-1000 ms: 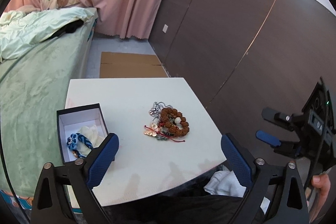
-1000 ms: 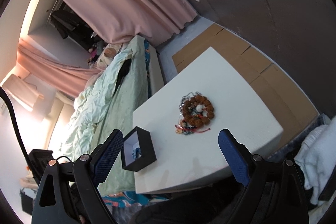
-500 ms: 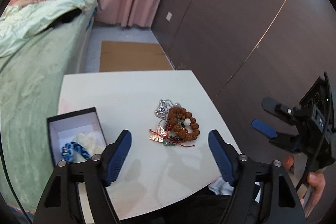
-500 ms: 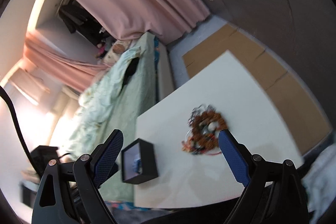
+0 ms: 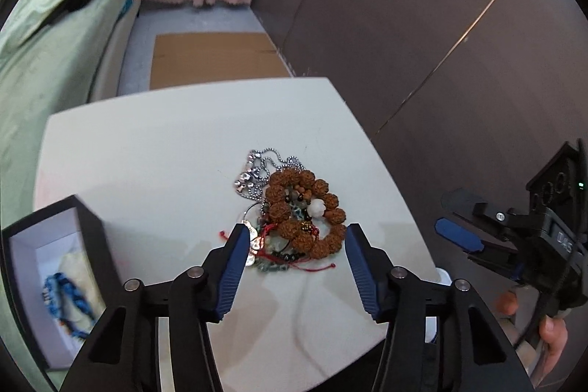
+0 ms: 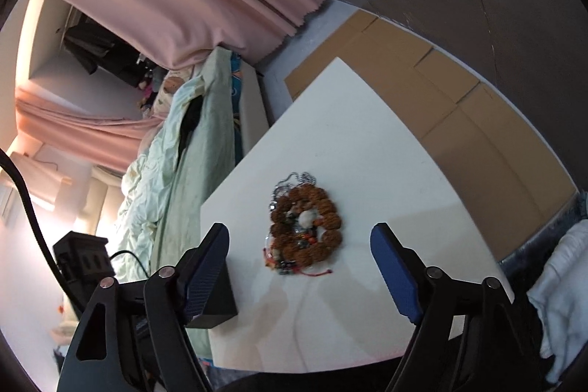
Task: Organize jewelry
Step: 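Reach the left gripper to the pile and grasp the brown bead bracelet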
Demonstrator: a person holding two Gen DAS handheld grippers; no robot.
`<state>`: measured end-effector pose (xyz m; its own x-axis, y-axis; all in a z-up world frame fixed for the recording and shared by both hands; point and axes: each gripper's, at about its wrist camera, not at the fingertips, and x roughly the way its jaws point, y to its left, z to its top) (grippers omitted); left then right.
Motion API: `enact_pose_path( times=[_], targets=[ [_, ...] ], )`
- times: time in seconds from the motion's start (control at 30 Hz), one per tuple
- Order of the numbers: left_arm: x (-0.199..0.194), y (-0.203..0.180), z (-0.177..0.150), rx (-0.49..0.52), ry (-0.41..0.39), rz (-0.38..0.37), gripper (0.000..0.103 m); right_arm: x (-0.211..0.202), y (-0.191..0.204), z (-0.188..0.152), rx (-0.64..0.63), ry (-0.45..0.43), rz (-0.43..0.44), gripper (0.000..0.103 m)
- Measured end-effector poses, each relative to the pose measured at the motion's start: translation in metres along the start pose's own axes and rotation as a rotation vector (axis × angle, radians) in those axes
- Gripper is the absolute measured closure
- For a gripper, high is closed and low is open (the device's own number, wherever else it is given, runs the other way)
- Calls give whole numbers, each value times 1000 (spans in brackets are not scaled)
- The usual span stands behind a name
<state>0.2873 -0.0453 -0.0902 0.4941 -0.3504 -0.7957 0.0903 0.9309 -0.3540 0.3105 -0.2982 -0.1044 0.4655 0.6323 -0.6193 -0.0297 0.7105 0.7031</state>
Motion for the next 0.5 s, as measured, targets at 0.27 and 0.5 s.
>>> enact_pose_path(
  times=[0.27, 0.5],
  targets=[
    [49, -2, 18, 14, 76, 52, 55, 10, -12, 12, 24, 5, 4, 31],
    [78, -5, 16, 51, 120, 143, 69, 8, -23, 16, 46, 4, -2, 32]
  ],
)
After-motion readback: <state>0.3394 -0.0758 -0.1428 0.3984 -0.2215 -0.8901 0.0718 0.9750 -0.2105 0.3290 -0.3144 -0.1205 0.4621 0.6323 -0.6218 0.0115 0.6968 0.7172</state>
